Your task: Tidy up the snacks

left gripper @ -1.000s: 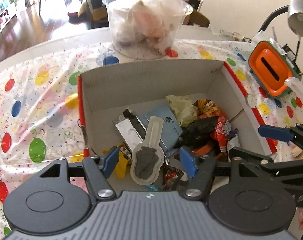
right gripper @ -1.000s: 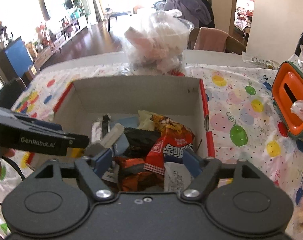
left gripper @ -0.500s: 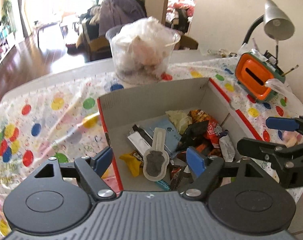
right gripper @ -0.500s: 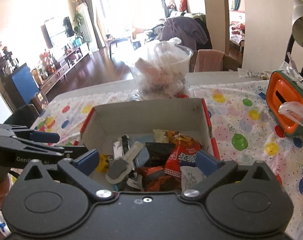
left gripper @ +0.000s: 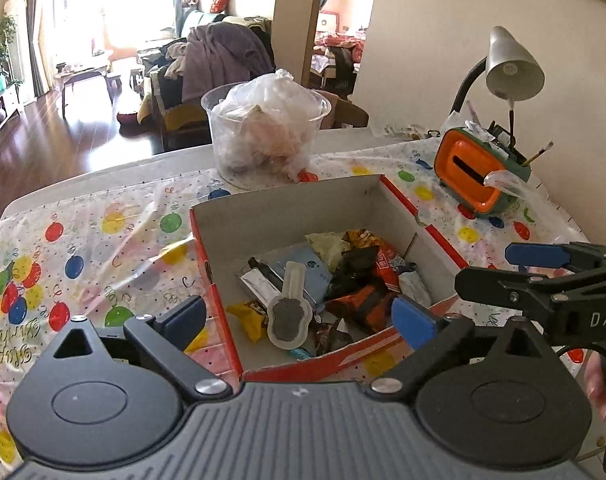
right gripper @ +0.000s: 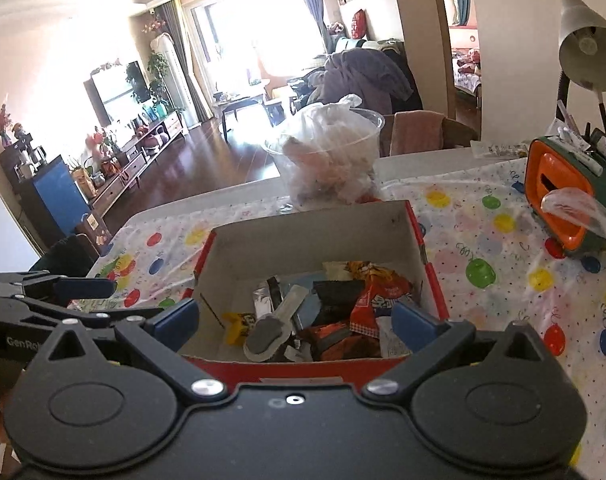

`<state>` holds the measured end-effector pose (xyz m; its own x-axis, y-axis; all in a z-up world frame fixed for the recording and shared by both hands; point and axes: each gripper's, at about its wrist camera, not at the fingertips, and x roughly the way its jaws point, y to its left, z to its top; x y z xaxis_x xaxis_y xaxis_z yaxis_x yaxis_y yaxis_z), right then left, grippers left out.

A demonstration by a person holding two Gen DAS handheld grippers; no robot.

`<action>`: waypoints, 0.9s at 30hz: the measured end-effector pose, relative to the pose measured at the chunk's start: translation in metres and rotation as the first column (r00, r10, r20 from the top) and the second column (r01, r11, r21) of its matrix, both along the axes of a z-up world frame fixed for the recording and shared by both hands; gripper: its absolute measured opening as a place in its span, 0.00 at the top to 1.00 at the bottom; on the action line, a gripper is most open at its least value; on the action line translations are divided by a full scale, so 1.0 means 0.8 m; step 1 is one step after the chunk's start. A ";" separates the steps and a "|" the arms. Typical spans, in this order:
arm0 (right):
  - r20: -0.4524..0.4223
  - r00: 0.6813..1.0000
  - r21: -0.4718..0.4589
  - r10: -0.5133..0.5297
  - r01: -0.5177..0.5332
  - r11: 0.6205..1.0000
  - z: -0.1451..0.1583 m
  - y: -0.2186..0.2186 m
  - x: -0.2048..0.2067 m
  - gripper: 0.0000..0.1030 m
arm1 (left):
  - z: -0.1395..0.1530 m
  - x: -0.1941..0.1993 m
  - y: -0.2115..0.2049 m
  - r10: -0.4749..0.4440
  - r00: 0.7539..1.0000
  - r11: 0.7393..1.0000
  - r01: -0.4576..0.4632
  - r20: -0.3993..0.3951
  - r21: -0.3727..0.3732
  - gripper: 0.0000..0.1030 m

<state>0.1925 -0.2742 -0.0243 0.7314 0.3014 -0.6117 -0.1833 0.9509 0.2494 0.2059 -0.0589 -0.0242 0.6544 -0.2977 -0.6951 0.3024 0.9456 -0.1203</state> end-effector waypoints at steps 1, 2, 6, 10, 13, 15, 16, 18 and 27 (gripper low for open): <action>-0.002 1.000 -0.002 0.001 -0.001 1.000 0.000 0.001 -0.002 0.00 | 0.001 -0.003 0.002 0.003 1.000 1.000 -0.003 0.003 -0.005 0.03; -0.001 1.000 -0.003 0.001 -0.001 1.000 0.001 0.002 -0.004 0.00 | 0.003 -0.005 0.003 0.007 1.000 1.000 -0.006 0.005 -0.006 0.03; 0.014 1.000 -0.008 -0.006 0.006 1.000 0.004 0.003 -0.014 0.00 | 0.006 -0.013 0.007 0.025 1.000 1.000 -0.025 0.004 -0.015 0.03; 0.026 1.000 -0.005 0.000 0.000 1.000 0.009 0.002 -0.023 0.00 | 0.009 -0.018 0.012 0.046 0.999 0.998 -0.046 -0.004 -0.036 0.03; 0.034 0.999 -0.025 -0.001 0.002 1.000 0.012 0.003 -0.026 0.00 | 0.010 -0.022 0.012 0.060 0.998 0.998 -0.060 -0.001 -0.036 0.03; 0.046 0.999 -0.026 -0.011 0.012 1.000 0.013 0.002 -0.031 0.00 | 0.011 -0.024 0.011 0.062 0.998 0.997 -0.062 0.004 -0.035 0.03; 0.047 0.999 -0.022 -0.013 0.014 1.000 0.013 0.001 -0.031 0.00 | 0.011 -0.025 0.010 0.065 0.998 0.997 -0.064 0.008 -0.031 0.03; 0.039 0.999 -0.019 -0.019 0.020 1.000 0.012 0.000 -0.032 0.00 | 0.012 -0.027 0.008 0.069 0.998 0.997 -0.068 0.015 -0.029 0.03; 0.058 0.998 -0.031 -0.004 0.006 0.999 0.012 0.004 -0.035 0.00 | 0.014 -0.031 0.004 0.077 0.997 0.997 -0.076 0.033 -0.028 0.03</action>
